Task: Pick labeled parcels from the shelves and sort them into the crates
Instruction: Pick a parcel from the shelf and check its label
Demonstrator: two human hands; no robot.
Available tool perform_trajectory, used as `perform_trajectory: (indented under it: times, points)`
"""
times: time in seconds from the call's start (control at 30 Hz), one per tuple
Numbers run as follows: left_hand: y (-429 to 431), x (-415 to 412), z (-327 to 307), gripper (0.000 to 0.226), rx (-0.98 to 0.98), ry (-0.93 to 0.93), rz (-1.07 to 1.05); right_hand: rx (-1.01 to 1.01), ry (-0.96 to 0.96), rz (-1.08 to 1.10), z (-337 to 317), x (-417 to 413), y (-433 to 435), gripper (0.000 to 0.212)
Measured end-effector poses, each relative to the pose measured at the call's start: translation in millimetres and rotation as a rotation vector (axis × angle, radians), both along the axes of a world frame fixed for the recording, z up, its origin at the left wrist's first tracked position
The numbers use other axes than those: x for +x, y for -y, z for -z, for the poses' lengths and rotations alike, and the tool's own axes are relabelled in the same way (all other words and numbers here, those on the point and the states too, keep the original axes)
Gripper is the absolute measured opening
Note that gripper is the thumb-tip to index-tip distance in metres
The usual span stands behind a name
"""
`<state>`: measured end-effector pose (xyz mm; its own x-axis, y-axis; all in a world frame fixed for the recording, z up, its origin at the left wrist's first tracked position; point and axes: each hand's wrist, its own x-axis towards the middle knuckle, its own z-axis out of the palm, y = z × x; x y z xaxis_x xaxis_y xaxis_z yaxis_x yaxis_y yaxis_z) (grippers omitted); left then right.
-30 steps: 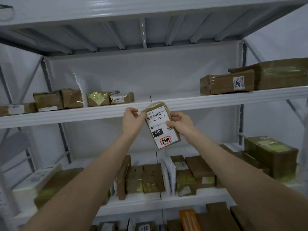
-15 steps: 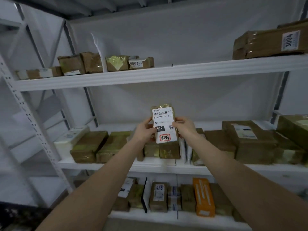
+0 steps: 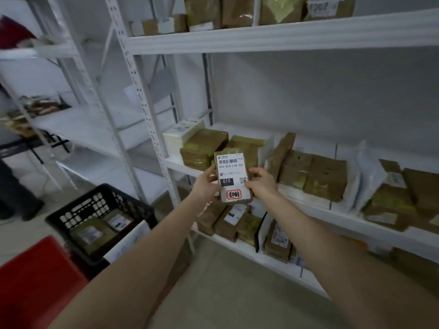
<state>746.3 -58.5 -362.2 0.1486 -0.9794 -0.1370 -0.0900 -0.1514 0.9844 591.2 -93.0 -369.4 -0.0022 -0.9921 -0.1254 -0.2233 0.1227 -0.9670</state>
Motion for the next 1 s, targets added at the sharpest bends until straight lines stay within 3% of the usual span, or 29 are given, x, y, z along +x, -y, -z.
perform_trajectory:
  times: [0.43, 0.5, 0.6, 0.87, 1.0]
  points:
    - [-10.4, 285.2, 79.5, 0.074, 0.113, -0.103, -0.336, 0.132, -0.028, -0.287, 71.2, 311.7, 34.1, 0.043]
    - [-13.1, 321.3, 92.0, 0.064, 0.14, -0.115, -0.382, 0.16, -0.041, -0.327, 86.2, 352.4, 36.6, 0.044]
    - [-12.6, 366.7, 109.7, 0.056, 0.175, -0.149, -0.447, 0.202, -0.093, -0.422, 109.1, 403.2, 47.4, 0.047]
    - [29.0, 464.4, 184.9, 0.062, 0.324, -0.232, -0.617, 0.227, -0.289, -0.659, 181.8, 518.6, 111.9, 0.051]
    - [71.2, 509.1, 231.7, 0.048, 0.408, -0.268, -0.722, 0.222, -0.408, -0.732, 231.5, 577.8, 153.2, 0.048]
